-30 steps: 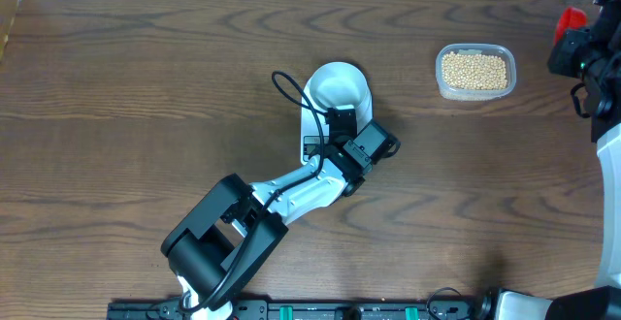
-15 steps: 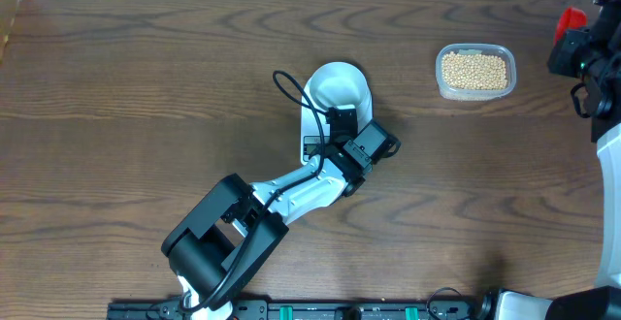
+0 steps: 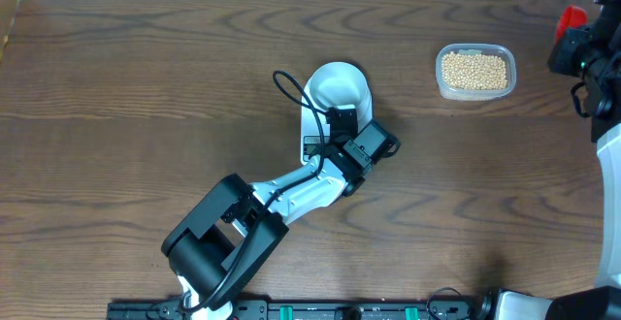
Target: Scoop item into bowl and weigh 50g on scale
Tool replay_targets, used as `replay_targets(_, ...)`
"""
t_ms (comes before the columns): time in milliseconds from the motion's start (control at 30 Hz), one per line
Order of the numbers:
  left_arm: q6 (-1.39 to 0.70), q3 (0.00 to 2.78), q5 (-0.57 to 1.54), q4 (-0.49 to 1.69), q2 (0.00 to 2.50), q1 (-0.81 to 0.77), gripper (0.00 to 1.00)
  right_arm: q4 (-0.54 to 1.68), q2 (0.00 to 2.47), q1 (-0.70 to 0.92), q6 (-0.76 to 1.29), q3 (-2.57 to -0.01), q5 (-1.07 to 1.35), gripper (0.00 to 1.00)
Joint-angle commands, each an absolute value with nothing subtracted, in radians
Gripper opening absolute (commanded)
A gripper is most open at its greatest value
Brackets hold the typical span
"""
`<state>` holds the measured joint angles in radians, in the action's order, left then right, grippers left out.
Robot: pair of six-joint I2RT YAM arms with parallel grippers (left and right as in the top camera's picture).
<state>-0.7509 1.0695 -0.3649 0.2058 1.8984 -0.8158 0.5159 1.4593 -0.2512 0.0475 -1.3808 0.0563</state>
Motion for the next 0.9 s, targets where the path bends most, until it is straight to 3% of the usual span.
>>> replay_targets(0, -0.735, 1.058, -0.326, 0.230, 1.946, -0.816, 0.07, 0.513, 1.459, -0.255, 0.036, -1.394, 0.063, 0.01)
replay_targets(867, -0.741, 1.053, -0.326, 0.235, 1.947, -0.815, 0.07, 0.505, 1.459, -0.255, 0.018, -1.394, 0.059, 0.01)
